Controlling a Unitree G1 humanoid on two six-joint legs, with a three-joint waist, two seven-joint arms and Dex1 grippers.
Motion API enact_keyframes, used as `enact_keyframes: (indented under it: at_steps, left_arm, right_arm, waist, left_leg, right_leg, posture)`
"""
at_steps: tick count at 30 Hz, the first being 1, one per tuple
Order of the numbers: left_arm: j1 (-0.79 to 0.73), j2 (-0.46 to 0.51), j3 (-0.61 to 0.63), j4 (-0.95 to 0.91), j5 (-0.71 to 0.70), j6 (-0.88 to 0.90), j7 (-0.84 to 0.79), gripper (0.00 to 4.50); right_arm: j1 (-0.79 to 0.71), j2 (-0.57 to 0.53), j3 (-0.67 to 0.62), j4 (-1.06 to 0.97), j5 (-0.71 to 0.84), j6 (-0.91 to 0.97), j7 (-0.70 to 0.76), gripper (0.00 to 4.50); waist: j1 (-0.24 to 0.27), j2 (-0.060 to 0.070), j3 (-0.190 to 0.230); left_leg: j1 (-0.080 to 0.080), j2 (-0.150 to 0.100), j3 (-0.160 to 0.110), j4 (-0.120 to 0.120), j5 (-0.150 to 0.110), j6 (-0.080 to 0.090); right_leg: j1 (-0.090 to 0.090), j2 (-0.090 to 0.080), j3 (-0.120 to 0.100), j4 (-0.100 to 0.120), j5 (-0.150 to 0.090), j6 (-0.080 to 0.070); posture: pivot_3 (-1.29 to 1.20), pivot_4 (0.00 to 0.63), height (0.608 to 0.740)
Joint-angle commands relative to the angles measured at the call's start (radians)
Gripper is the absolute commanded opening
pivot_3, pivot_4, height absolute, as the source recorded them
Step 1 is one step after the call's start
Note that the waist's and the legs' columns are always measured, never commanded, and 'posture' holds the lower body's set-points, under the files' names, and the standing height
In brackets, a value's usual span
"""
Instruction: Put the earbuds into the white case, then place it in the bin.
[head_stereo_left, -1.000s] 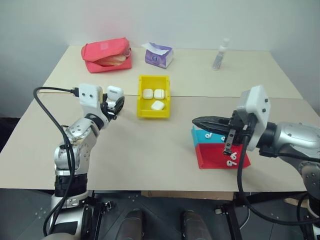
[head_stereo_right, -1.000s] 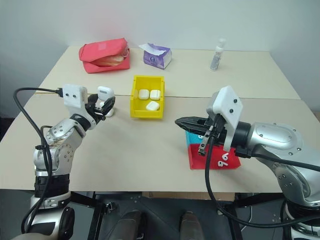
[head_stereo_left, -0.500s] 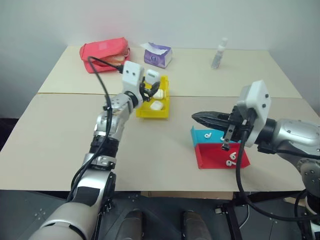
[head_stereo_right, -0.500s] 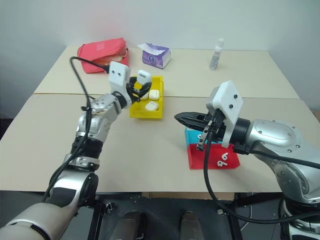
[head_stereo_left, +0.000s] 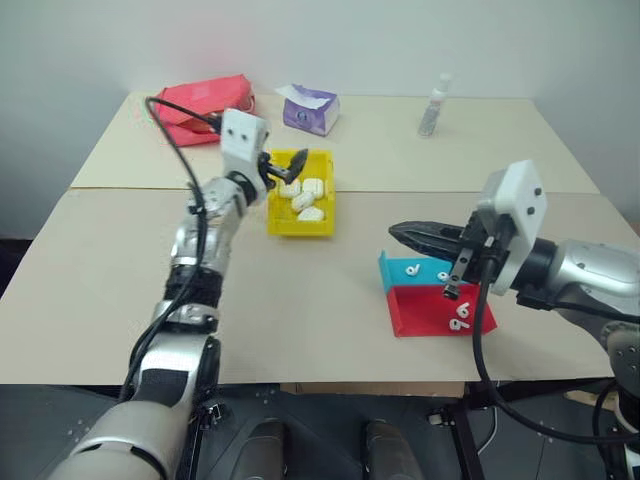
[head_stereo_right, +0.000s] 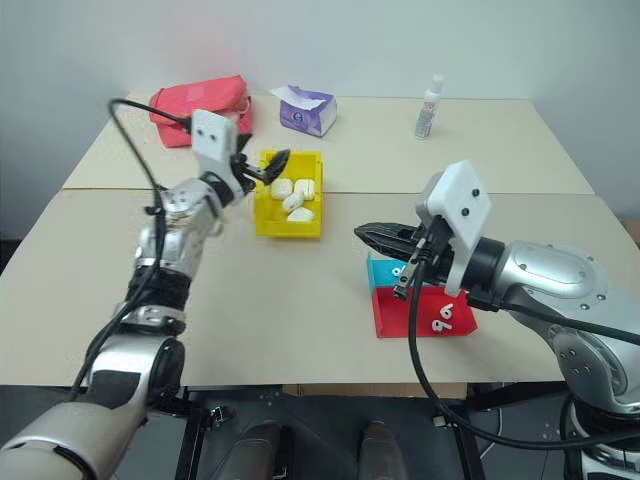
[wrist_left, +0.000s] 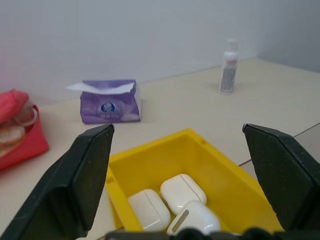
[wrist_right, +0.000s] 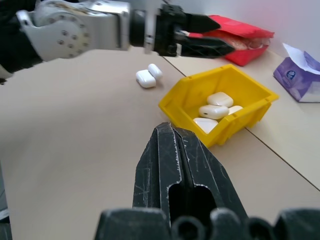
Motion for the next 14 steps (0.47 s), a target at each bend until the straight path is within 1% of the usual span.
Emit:
enact_keyframes:
  at_steps: [1,5,8,11,14]
  left_arm:
    - [0.112,0.134,0.039,-0.26,-0.107,0.085,-0.173,4.47]
    - [0.31,0.306,0.116,-0.504,-0.262,0.201,-0.331,4.47]
    - [0.472,0.402,0.196,-0.645,-0.359,0.237,-0.427,4.47]
    - [0.589,0.454,0.271,-0.739,-0.434,0.269,-0.458,4.47]
    - [0.655,0.469,0.314,-0.813,-0.49,0.311,-0.434,4.47]
  right_arm:
    - [0.098,0.016,-0.029,-0.013,-0.106,-0.116,-0.002,0.0]
    - [0.214,0.013,-0.071,0.01,-0.152,-0.195,0.063,0.0]
    - [0.274,0.0,-0.117,0.029,-0.147,-0.238,0.135,0.0]
    - [0.303,-0.018,-0.142,0.046,-0.143,-0.251,0.183,0.0]
    - [0.319,-0.031,-0.143,0.054,-0.156,-0.264,0.211,0.0]
  waist:
    - [-0.004,0.0,0.0]
    - [-0.003,0.0,0.0]
    - [-0.003,0.0,0.0]
    - [-0.001,0.0,0.0]
    - [-0.001,0.0,0.0]
  left_leg:
    - [0.0,0.0,0.0,0.0,0.0,-0.001]
    - [0.0,0.0,0.0,0.0,0.001,-0.001]
    - [0.002,0.001,0.0,0.0,0.0,-0.001]
    - [0.004,0.001,0.0,-0.001,0.0,-0.001]
    - [0.007,0.001,0.0,-0.001,0.0,-0.001]
  right_leg:
    - [0.0,0.0,0.0,0.0,0.0,0.0]
    - [0.0,0.0,0.001,0.0,0.0,0.0]
    - [0.001,0.0,0.001,-0.002,0.0,0.0]
    - [0.002,0.0,0.001,-0.002,0.0,0.0]
    - [0.003,0.0,0.001,-0.002,-0.001,-0.001]
  posture:
    - [0.0,0.15,0.74]
    - [0.0,0.15,0.74]
    - [0.0,0.15,0.74]
    - [0.0,0.15,0.74]
    - [0.0,0.15,0.74]
